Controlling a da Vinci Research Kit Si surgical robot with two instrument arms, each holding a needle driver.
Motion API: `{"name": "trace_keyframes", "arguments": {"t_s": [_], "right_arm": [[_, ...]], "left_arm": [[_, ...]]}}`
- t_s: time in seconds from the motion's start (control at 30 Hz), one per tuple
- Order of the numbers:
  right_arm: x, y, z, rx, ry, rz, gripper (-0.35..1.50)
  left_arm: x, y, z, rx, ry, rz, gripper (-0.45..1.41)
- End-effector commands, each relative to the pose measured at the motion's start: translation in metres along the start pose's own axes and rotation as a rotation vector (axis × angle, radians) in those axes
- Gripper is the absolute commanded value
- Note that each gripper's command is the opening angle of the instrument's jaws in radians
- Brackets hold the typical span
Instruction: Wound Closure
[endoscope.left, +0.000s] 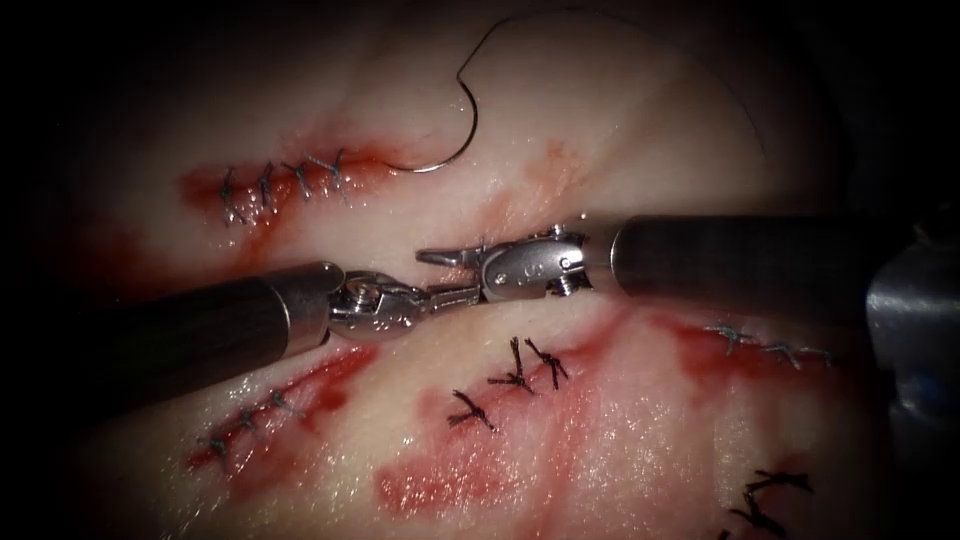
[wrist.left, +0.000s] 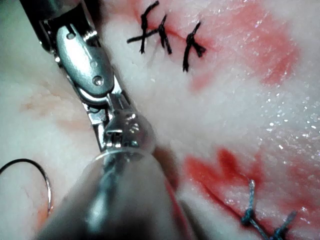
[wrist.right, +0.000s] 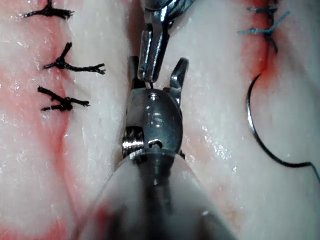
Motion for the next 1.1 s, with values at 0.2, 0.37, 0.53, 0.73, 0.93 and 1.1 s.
{"name": "trace_keyframes", "arguments": {"t_s": [0.2,0.37,0.53,0.73,0.93,1.1], "right_arm": [[-0.0002,-0.0002,0.0015,0.032,0.035,-0.021,-0.20],[-0.0008,-0.0013,0.0020,0.076,-0.007,-0.039,-0.35],[-0.0009,-0.0015,0.0020,0.067,-0.023,-0.012,-0.18],[-0.0007,-0.0008,0.0010,-0.027,-0.113,0.075,1.47],[0.0001,0.0020,-0.0060,-0.071,-0.168,0.130,1.47],[0.0016,0.0050,-0.0115,-0.099,-0.187,0.213,1.47]], "left_arm": [[-0.0002,-0.0004,0.0008,-0.004,0.015,0.003,-0.45],[-0.0002,-0.0004,0.0008,-0.004,0.015,0.001,-0.45],[-0.0001,-0.0003,0.0008,-0.004,0.014,0.002,-0.45],[0.0005,-0.0006,-0.0002,-0.001,-0.003,-0.010,-0.45],[0.0024,-0.0012,-0.0064,0.016,-0.075,-0.104,-0.45],[0.0015,-0.0002,-0.0105,0.036,-0.146,-0.209,-0.35]]}}
